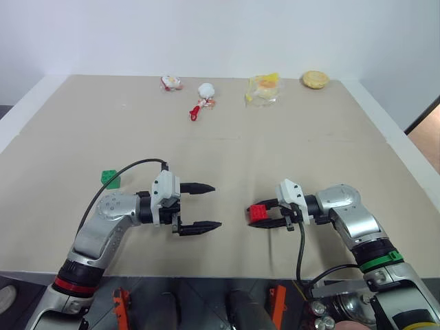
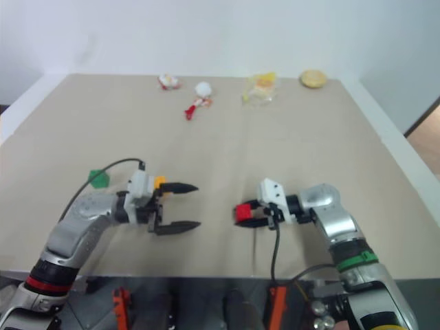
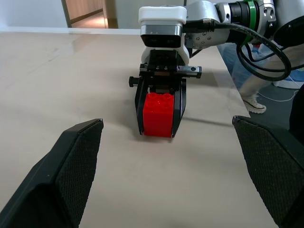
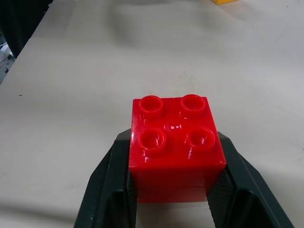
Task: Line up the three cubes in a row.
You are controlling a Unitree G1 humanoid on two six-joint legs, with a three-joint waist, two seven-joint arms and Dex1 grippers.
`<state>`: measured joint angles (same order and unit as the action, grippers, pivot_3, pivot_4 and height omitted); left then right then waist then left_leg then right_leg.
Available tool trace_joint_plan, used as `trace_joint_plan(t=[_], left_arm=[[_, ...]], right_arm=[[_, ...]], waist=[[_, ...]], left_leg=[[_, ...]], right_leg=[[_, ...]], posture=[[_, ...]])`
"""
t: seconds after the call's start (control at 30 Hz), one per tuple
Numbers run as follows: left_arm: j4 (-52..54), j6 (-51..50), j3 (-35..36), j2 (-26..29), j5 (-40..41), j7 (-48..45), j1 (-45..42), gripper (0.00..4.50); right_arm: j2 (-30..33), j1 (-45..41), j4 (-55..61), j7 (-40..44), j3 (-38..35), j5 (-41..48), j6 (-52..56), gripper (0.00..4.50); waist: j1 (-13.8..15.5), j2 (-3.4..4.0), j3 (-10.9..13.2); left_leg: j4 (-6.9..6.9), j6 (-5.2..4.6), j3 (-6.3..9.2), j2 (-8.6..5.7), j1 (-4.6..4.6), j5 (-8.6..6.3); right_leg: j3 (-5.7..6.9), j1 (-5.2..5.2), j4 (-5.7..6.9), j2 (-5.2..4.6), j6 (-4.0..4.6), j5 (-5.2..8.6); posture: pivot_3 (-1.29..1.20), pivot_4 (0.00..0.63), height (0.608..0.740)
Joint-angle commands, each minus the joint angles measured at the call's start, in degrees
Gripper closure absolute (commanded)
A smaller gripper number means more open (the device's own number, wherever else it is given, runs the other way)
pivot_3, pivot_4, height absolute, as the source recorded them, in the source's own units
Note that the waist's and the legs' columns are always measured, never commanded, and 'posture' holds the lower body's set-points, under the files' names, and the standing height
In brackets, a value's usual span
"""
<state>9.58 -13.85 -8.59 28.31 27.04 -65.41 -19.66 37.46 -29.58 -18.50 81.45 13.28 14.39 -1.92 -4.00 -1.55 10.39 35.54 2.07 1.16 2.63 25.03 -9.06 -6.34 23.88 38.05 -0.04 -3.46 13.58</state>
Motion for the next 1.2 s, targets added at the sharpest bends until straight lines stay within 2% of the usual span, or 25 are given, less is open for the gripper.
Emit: trace_joint_plan(t=[0.03, 0.2, 0.23, 0.3, 0.37, 0.57, 0.67, 0.77, 0.9, 1.0, 1.2], left_arm=[[2.27, -0.08, 1.08, 0.05, 1.1, 0.38, -0.05, 0.0], [2.01, -0.05, 0.91, 0.11, 1.07, 0.27, -0.13, 0.0], [2.02, 0.0, 0.97, 0.07, 1.05, 0.44, 0.02, 0.0], [2.35, -0.15, 1.59, -0.26, 1.16, 1.72, 0.69, 0.0], [3.6, -0.64, 4.01, -1.92, 1.49, 7.0, 2.17, 0.0], [14.76, -8.66, 11.71, -9.66, -0.42, 32.87, 8.95, 0.0], [19.57, -11.88, 12.45, -14.56, -4.94, 45.68, 11.26, 0.0], [21.12, -13.61, 11.29, -17.51, -10.13, 53.65, 12.19, 0.0], [20.02, -14.97, 8.9, -21.02, -15.31, 60.84, 12.98, 0.0], [18.86, -15.71, 7.56, -21.52, -17.24, 61.93, 12.75, 0.0], [18.57, -12.5, 10.06, -21.79, -18.52, 63.29, 13.28, 0.0]], right_arm=[[0.77, -0.57, 0.04, 1.02, -1.98, 0.58, -0.19, 1.91], [1.45, -1.31, 1.5, 2.11, -2.54, 1.73, 2.57, 0.09], [1.82, -1.32, 2.67, 2.41, -2.88, 2.36, 3.55, 0.04], [2.57, -1.13, 5.87, 2.83, -3.65, 4.2, 6.3, 0.04], [3.52, -0.68, 11.87, 2.49, -5.41, 8.01, 11.57, 0.04], [1.54, -2.76, 26.98, -9.43, -13.61, 20.32, 27.76, 0.04], [0.12, -4.27, 29.82, -13.89, -13.79, 21.28, 31.09, 0.04], [-0.58, -4.5, 30.28, -15.21, -12.95, 20.5, 30.99, 0.04], [-0.74, -4.8, 29.62, -15.22, -11.92, 19.39, 30.11, 0.04], [-0.83, -5.0, 29.54, -15.05, -11.37, 19.05, 29.74, 0.04], [-1.15, -5.04, 30.22, -15.17, -11.26, 19.09, 29.56, 0.04]], waist=[[0.0, 0.0, 0.0], [0.0, 0.0, 0.0], [0.0, 0.0, 0.0], [0.01, 0.0, 0.0], [0.03, 0.01, 0.0], [0.05, -0.02, 0.0], [0.08, -0.03, 0.0], [0.09, -0.05, 0.0], [0.09, -0.06, 0.0], [0.09, -0.06, 0.0], [0.1, -0.06, 0.0]], left_leg=[[0.0, 0.0, 0.0, 0.0, -0.01, 0.0], [0.01, 0.0, 0.0, 0.0, -0.01, 0.0], [0.01, 0.0, 0.0, 0.0, -0.01, 0.0], [0.01, 0.0, -0.01, 0.0, -0.01, 0.0], [0.01, 0.0, 0.0, 0.0, -0.01, 0.0], [0.0, 0.0, 0.09, 0.05, -0.01, 0.0], [0.06, 0.0, 0.08, 0.02, -0.02, 0.0], [0.22, 0.0, 0.07, -0.02, -0.02, 0.0], [0.29, 0.01, 0.04, -0.08, -0.02, 0.0], [0.27, 0.01, 0.03, -0.08, -0.01, 0.0], [0.13, 0.01, 0.03, -0.07, 0.01, 0.0]], right_leg=[[0.0, 0.0, 0.0, 0.0, 0.0, 0.0], [0.0, -0.01, 0.0, 0.0, 0.0, 0.0], [0.0, -0.01, 0.0, 0.0, 0.0, 0.0], [-0.01, -0.01, 0.01, 0.0, 0.0, 0.0], [-0.01, -0.01, 0.01, 0.0, 0.0, 0.0], [0.04, -0.02, 0.05, 0.03, -0.23, -0.13], [0.02, -0.04, 0.05, 0.02, -0.08, -0.06], [0.01, -0.12, 0.04, 0.0, -0.11, -0.08], [-0.02, -0.13, 0.03, -0.04, -0.12, -0.09], [-0.03, -0.1, 0.03, -0.04, -0.12, -0.09], [-0.02, -0.02, 0.03, -0.02, -0.08, -0.07]], posture=[[0.0, 0.15, 0.74], [0.0, 0.15, 0.74], [0.0, 0.15, 0.74], [0.0, 0.15, 0.74], [0.0, 0.15, 0.74], [0.0, 0.15, 0.74], [0.0, 0.15, 0.74], [0.0, 0.15, 0.74], [0.0, 0.15, 0.74], [0.0, 0.15, 0.74], [0.0, 0.15, 0.74]])
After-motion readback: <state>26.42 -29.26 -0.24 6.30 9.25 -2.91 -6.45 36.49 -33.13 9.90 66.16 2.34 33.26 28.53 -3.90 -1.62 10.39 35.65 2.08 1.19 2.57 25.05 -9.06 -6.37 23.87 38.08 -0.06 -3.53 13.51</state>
